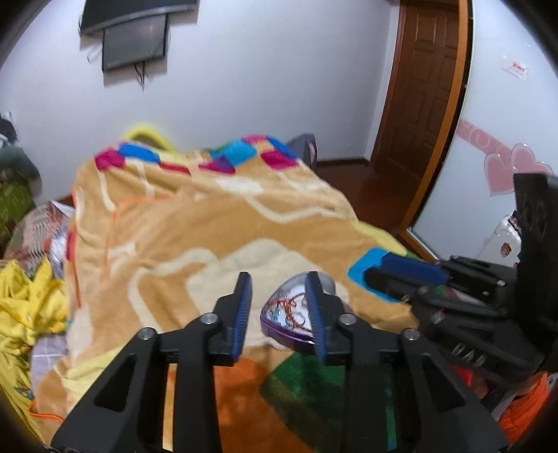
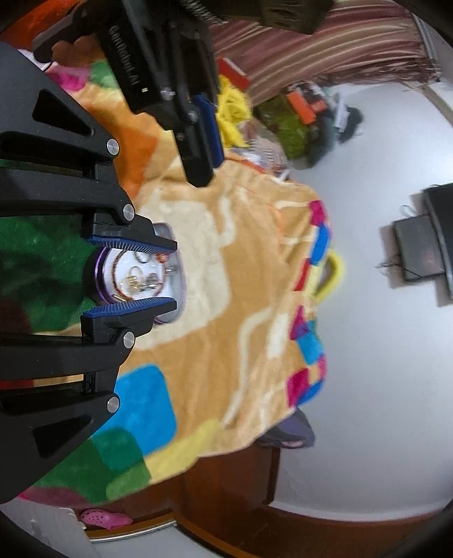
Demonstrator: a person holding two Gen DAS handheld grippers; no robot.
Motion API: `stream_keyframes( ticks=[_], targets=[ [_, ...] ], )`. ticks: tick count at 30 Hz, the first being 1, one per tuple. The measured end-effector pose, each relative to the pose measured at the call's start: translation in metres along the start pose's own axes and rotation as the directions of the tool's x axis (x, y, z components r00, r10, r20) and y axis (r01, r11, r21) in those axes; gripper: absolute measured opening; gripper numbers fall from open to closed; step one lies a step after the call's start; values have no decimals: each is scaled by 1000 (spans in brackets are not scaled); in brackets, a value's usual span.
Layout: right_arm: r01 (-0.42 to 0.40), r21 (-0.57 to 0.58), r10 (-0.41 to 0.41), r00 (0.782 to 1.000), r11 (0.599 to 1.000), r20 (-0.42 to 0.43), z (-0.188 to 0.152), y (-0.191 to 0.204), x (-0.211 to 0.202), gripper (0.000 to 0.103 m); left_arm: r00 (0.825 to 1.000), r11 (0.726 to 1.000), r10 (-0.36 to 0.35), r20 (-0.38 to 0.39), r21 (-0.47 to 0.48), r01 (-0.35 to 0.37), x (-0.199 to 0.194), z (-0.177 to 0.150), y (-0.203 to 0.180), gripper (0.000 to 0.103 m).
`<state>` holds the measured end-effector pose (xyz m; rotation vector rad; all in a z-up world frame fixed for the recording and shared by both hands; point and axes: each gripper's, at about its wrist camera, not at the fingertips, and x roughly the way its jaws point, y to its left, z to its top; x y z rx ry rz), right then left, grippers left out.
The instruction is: Organize jewelry
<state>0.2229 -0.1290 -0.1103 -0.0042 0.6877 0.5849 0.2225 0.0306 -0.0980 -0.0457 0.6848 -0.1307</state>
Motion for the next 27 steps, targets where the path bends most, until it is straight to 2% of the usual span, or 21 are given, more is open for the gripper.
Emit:
stream_keyframes(
  ticks=[4, 7, 9, 10, 14, 17, 19, 20, 22, 24, 27],
  targets=[
    [16, 0, -16, 993, 1000, 119, 13, 7, -48, 23, 994, 1000, 20, 109, 14, -21, -50, 8, -11, 37],
    [34, -4, -32, 972, 999, 231, 19, 18, -92, 23, 977, 998, 46, 209, 27, -53, -86, 11, -21, 44],
    [45, -12, -39, 950, 999, 310, 21, 28, -121, 23, 954, 997, 54, 294, 29, -65, -118, 12, -28, 48],
    [48, -22, -37, 938, 999, 346, 21, 34, -135, 23, 947, 997, 53, 317, 28, -66, -127, 12, -31, 52],
    [66, -61, -31, 891, 996, 454, 19, 58, -176, 23, 899, 997, 53, 435, 28, -72, -174, 7, -42, 61],
    [89, -80, -37, 864, 993, 503, 16, 71, -193, 23, 870, 996, 66, 489, 24, -89, -196, 3, -48, 69],
    [92, -79, -39, 857, 993, 514, 14, 76, -195, 24, 856, 994, 84, 509, 18, -109, -205, -2, -51, 75],
    [91, -75, -39, 855, 993, 518, 13, 78, -197, 28, 854, 993, 90, 512, 14, -113, -207, -4, -51, 83],
    [86, -59, -43, 851, 994, 523, 11, 76, -195, 41, 849, 993, 101, 519, -4, -115, -210, -9, -51, 90],
    [98, -41, -61, 846, 994, 530, 9, 77, -194, 57, 848, 993, 107, 519, -19, -114, -211, -13, -49, 90],
    [154, -27, -116, 837, 988, 535, 3, 80, -194, 71, 854, 992, 124, 505, -34, -124, -210, -19, -50, 95]
  ],
)
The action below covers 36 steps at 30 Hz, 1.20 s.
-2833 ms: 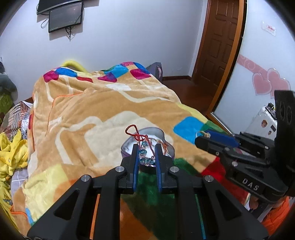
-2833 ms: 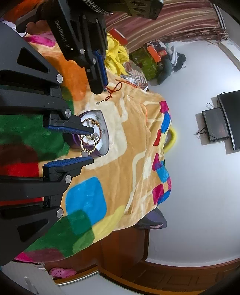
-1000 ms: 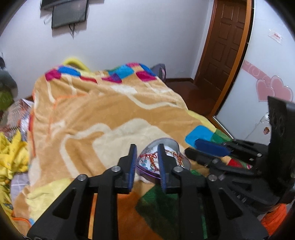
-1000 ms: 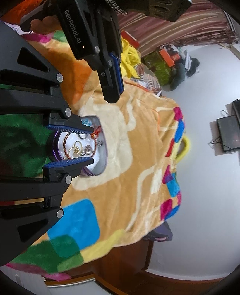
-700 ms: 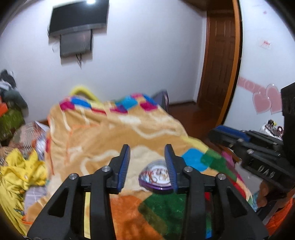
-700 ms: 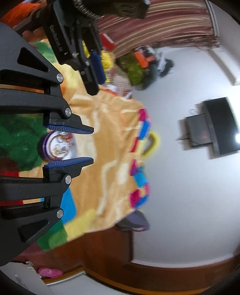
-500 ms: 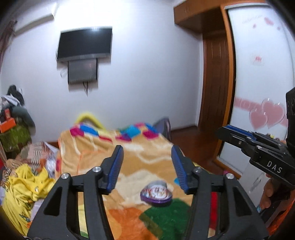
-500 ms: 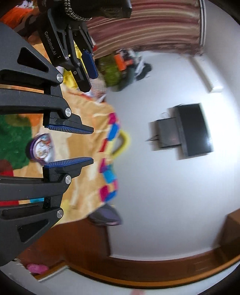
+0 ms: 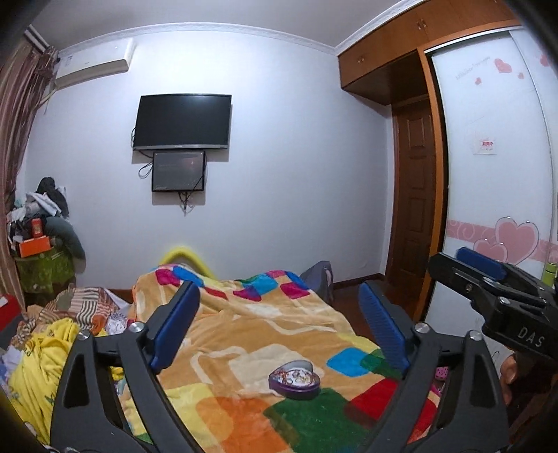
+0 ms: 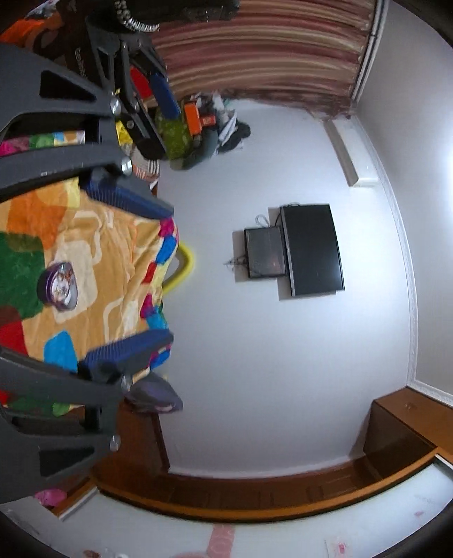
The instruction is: Organize jewelry
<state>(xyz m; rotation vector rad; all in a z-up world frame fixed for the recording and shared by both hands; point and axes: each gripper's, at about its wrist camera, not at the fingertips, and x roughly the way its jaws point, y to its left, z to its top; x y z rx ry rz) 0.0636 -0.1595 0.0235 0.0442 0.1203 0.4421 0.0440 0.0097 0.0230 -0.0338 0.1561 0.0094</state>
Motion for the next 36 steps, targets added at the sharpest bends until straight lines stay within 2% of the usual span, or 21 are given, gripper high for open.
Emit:
stream_keyframes(
  ticks=[3, 5, 16, 36],
  targets=[
    [48, -15, -48, 999, 999, 9, -2, 1, -3, 83, 1000, 1000, 8, -8, -1, -8, -1, -5, 0, 96],
    [60, -21, -60, 998, 998, 14, -2, 4, -3, 85, 1000, 1000, 11, -16, 1, -11, -2, -8, 1, 96],
    [59, -33, -60, 998, 998, -1, -7, 1, -16, 85, 999, 1000, 21, -35, -15, -21, 1, -13, 5, 97],
    [47, -18, -47, 998, 999, -48, -8, -6, -13, 85, 998, 1000, 13, -60, -15, -14, 9, -16, 3, 97]
  ],
)
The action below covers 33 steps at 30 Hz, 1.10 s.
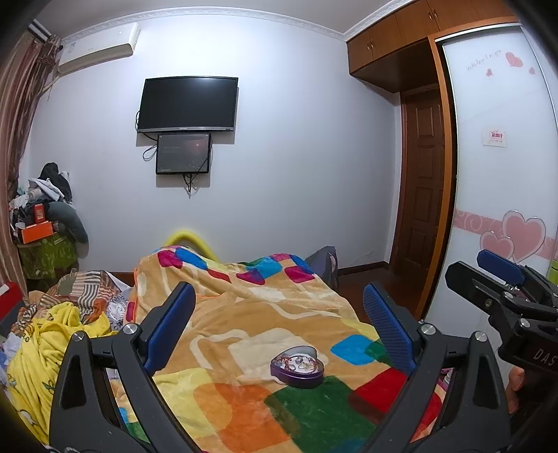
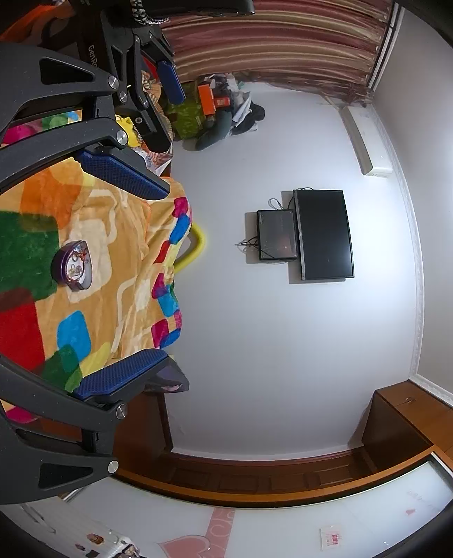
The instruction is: Organize jewelry
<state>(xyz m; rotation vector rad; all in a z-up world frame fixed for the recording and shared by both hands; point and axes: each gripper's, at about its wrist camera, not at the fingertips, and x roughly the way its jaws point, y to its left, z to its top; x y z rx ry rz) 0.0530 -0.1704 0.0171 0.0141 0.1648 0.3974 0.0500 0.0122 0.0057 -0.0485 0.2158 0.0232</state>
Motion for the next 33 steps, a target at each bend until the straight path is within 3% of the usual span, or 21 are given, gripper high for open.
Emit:
stream_keyframes(
  ticks=[33],
  targets=[
    [-6, 7, 6, 1000, 1000, -17, -2, 0, 0, 85, 1000, 1000, -12, -16, -18, 11, 5, 0, 1, 97]
  ],
)
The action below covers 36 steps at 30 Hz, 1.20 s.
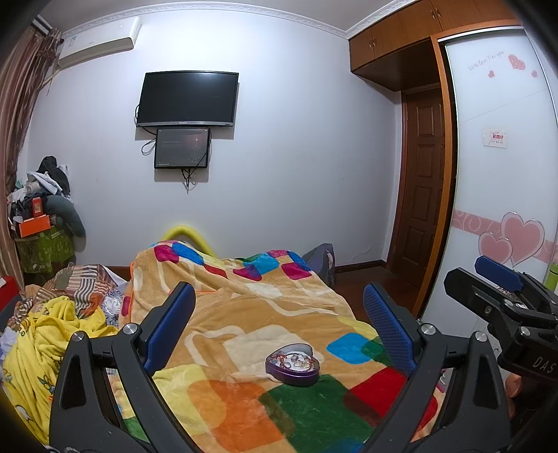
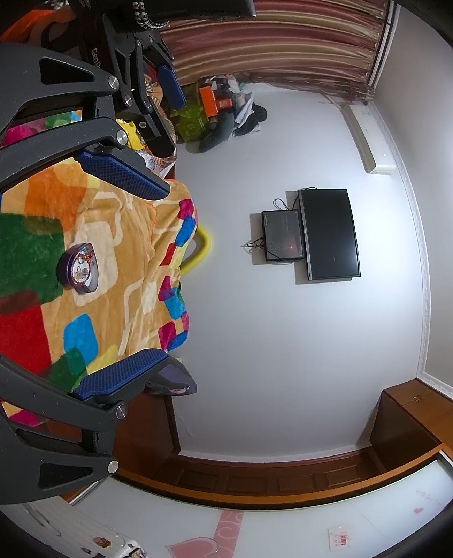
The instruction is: Organize jewelry
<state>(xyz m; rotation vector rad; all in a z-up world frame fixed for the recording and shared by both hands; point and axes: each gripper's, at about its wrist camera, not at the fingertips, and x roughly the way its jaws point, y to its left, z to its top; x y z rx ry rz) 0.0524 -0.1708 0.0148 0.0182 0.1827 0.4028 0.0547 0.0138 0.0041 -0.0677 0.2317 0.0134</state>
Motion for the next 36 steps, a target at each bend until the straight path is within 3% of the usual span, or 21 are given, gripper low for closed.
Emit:
stream_keyframes(
  ticks=[36],
  targets=[
    [4, 48, -3, 1000, 999, -16, -2, 0, 4, 85, 999, 999, -38, -16, -32, 37, 6, -2, 2, 103]
  ],
)
